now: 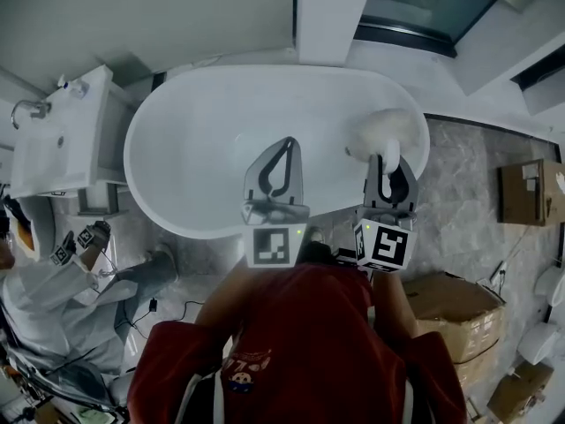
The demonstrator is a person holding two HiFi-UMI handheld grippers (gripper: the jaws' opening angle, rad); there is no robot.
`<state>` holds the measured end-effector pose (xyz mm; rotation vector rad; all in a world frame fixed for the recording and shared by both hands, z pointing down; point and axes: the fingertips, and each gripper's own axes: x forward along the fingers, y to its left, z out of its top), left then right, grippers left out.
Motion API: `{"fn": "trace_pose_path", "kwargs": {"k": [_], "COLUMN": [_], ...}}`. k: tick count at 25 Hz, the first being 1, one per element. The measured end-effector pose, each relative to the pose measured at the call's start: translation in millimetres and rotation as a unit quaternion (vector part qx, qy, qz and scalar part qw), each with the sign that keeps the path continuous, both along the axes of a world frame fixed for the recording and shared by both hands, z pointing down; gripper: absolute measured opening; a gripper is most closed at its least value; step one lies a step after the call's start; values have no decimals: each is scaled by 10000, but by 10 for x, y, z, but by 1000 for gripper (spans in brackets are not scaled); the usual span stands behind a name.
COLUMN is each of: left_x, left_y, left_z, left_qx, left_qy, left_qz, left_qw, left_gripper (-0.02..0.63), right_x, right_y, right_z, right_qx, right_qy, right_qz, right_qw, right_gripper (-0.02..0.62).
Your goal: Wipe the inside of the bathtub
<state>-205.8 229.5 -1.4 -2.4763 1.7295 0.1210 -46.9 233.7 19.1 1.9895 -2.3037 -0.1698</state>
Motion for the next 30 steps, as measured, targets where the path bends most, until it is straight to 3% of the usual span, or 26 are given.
{"fn": "trace_pose_path", "kwargs": {"k": [6,12,23,30], "left_x": [166,638,2284,3111], "left_y": [15,60,-213,-451], "left_z": [88,181,266,318], "left_qx": [-25,-126,-164,-140], "left_qy": [-61,36,-43,-95], "left_qz": [293,567,645,327], "left_qw": [9995,9983,9978,9993], "left_gripper": [15,15,15,15], "right_x": [194,708,2493,3410], "right_y": [110,237,29,-259], "right_z": [87,177,308,474], "right_qx": [-67,-53,-227,-463], "right_qy": [47,-6,152,100], "right_qz": [280,596,790,515], "right_qw": [9996,9982,9965,9975], "right_gripper": [91,91,91,91]}}
